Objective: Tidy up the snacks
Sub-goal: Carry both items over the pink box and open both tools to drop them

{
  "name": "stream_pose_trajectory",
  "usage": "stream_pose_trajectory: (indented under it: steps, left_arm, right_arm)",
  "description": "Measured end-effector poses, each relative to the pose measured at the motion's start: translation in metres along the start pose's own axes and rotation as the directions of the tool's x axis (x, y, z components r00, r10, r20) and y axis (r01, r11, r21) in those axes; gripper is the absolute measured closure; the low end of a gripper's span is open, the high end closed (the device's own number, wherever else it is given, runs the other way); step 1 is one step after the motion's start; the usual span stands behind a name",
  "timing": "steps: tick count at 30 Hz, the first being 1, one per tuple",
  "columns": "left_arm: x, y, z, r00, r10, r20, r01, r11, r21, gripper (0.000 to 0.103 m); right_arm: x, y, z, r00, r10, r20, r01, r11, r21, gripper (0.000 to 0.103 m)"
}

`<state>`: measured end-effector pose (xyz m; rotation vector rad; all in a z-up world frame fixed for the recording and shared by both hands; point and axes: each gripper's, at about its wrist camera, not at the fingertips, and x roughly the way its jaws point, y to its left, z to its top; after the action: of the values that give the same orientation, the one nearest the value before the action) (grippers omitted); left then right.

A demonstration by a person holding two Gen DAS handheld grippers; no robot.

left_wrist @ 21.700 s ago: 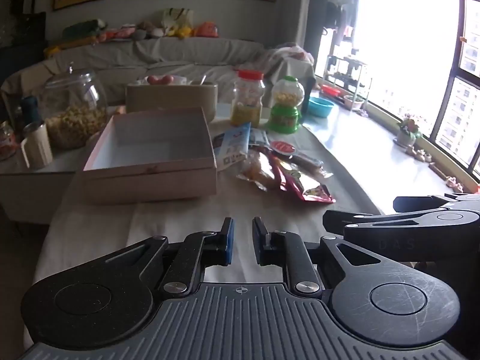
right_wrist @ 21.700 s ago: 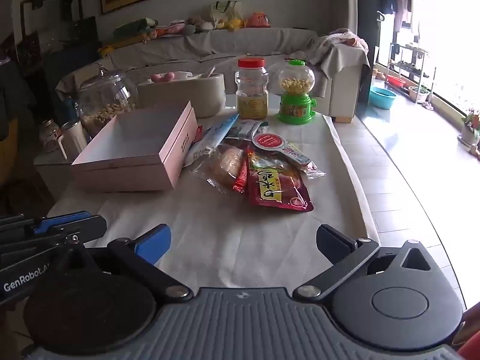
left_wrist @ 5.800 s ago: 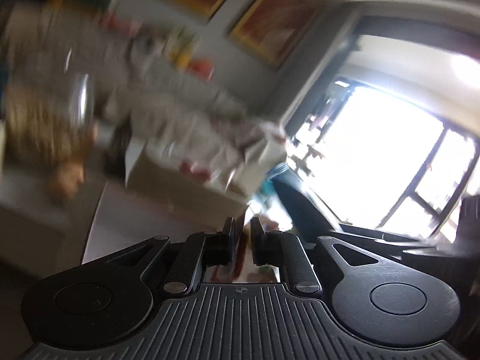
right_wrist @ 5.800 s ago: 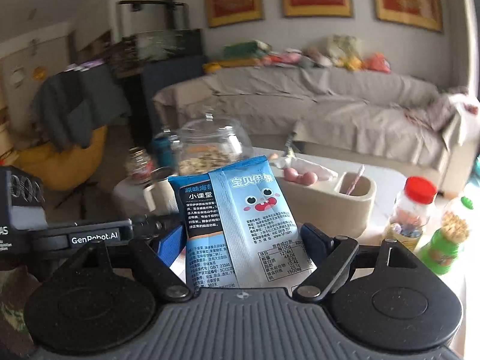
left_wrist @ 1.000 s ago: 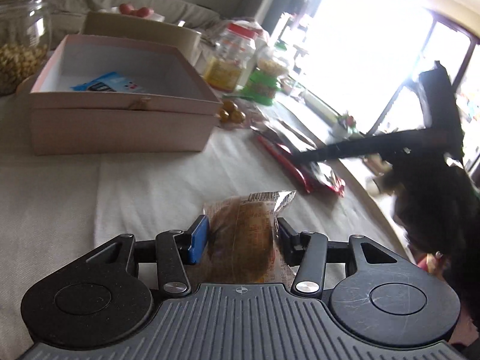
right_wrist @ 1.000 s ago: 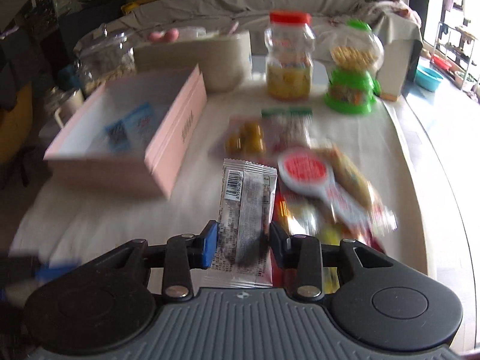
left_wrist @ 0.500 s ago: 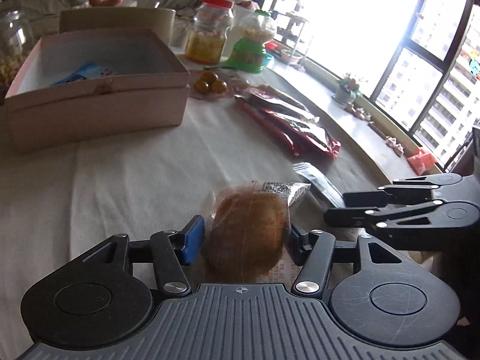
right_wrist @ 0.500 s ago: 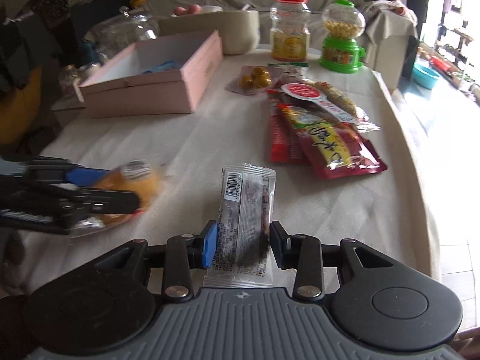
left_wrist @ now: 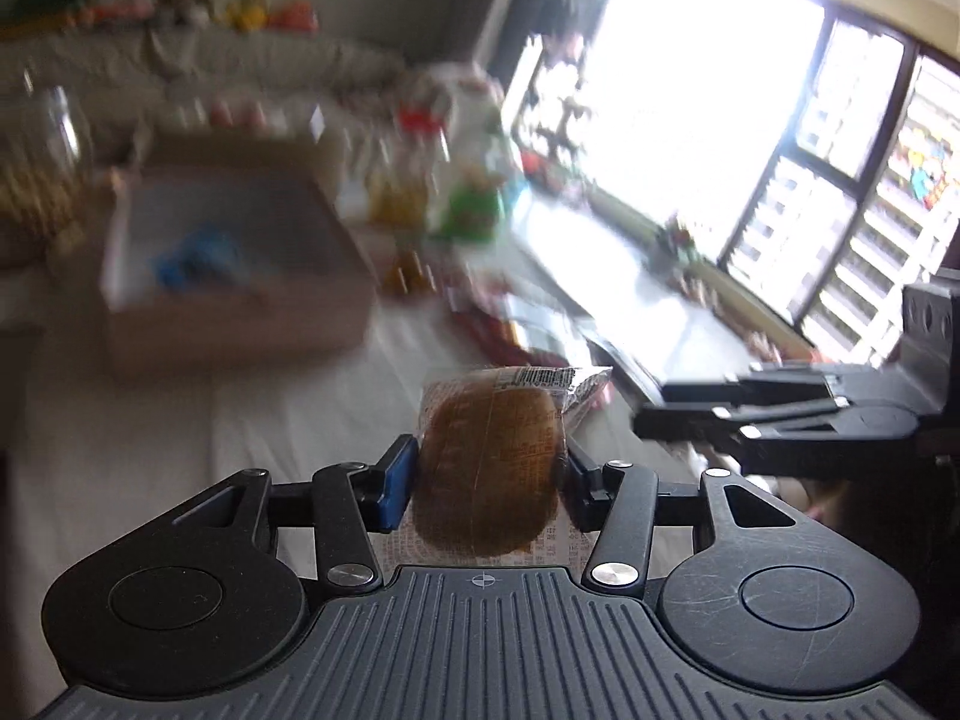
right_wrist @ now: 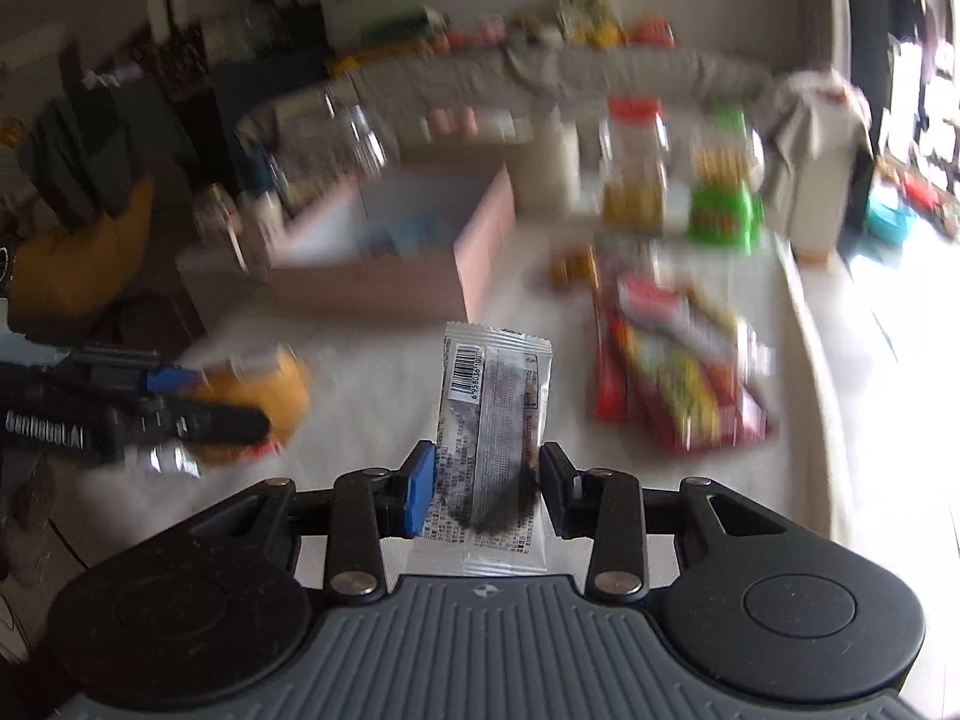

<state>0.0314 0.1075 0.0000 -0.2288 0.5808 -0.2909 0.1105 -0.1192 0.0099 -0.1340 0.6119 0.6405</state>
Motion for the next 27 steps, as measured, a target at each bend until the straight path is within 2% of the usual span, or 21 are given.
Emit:
stream_pose_trajectory:
  steps: [2,4,6,7,9,11,12,13,14,16,17,19,21,24,27]
  left_arm:
    - [-0.018,0.011,0.036,0.991,0.048,0.122,-0.047,0.999,-0.003,0.048]
    - [-0.022,0.029,0.071,0.973,0.077,0.218,-0.072,0.997,-0.030,0.048]
    - [-0.012,0.058,0.099,0.960,0.096,0.262,-0.070,0.992,-0.108,0.048]
    - [-0.002,0.073,0.109,0.959,0.107,0.262,-0.070,0.986,-0.150,0.048]
    - [0.026,0.104,0.123,0.967,0.112,0.227,-0.056,0.970,-0.238,0.048]
    - [0.064,0.132,0.123,0.984,0.072,0.160,-0.021,0.954,-0.298,0.048]
    - [0.086,0.141,0.118,0.992,0.072,0.105,-0.039,0.956,-0.292,0.048]
    - [0.107,0.146,0.113,0.993,0.112,0.039,-0.098,0.962,-0.255,0.048]
    - [0.125,0.146,0.109,0.982,0.186,-0.025,-0.187,0.965,-0.185,0.048]
    - [0.149,0.141,0.095,0.940,0.329,-0.086,-0.333,0.942,-0.041,0.048]
    - [0.156,0.142,0.089,0.930,0.355,-0.098,-0.357,0.934,-0.005,0.048]
    - [0.163,0.146,0.080,0.935,0.334,-0.119,-0.337,0.942,0.001,0.048]
    - [0.163,0.137,0.072,0.935,0.342,-0.094,-0.339,0.940,0.046,0.048]
    - [0.161,0.140,0.071,0.938,0.336,-0.080,-0.330,0.941,0.082,0.048]
    - [0.158,0.144,0.072,0.944,0.321,-0.073,-0.315,0.946,0.080,0.048]
  right_arm:
    - [-0.005,0.001,0.037,0.997,0.014,0.081,-0.014,1.000,-0.011,0.066]
    - [0.001,0.002,0.076,0.991,0.020,0.133,-0.018,1.000,-0.019,0.066]
    - [0.018,0.004,0.114,0.989,0.019,0.146,-0.017,1.000,-0.017,0.066]
    - [0.030,0.005,0.130,0.990,0.017,0.143,-0.016,1.000,-0.012,0.066]
    - [0.055,0.009,0.155,0.991,-0.001,0.132,0.001,1.000,-0.004,0.066]
    - [0.082,0.012,0.170,0.995,-0.017,0.102,0.017,1.000,0.004,0.066]
    - [0.097,0.014,0.174,0.997,-0.017,0.077,0.016,1.000,0.010,0.066]
    - [0.112,0.015,0.178,0.999,-0.015,0.050,0.014,1.000,0.018,0.066]
    - [0.123,0.018,0.179,1.000,-0.017,0.025,0.016,1.000,0.023,0.066]
    - [0.150,0.021,0.180,0.999,-0.014,-0.029,0.014,1.000,0.028,0.066]
    - [0.164,0.022,0.180,0.998,-0.010,-0.056,0.011,1.000,0.027,0.066]
    - [0.193,0.027,0.179,0.993,0.003,-0.115,0.000,1.000,0.021,0.066]
    - [0.225,0.034,0.181,0.983,0.033,-0.181,-0.030,0.999,0.017,0.066]
    - [0.273,0.044,0.181,0.955,0.097,-0.279,-0.095,0.995,0.022,0.066]
    - [0.313,0.051,0.173,0.928,0.105,-0.357,-0.106,0.994,0.019,0.066]
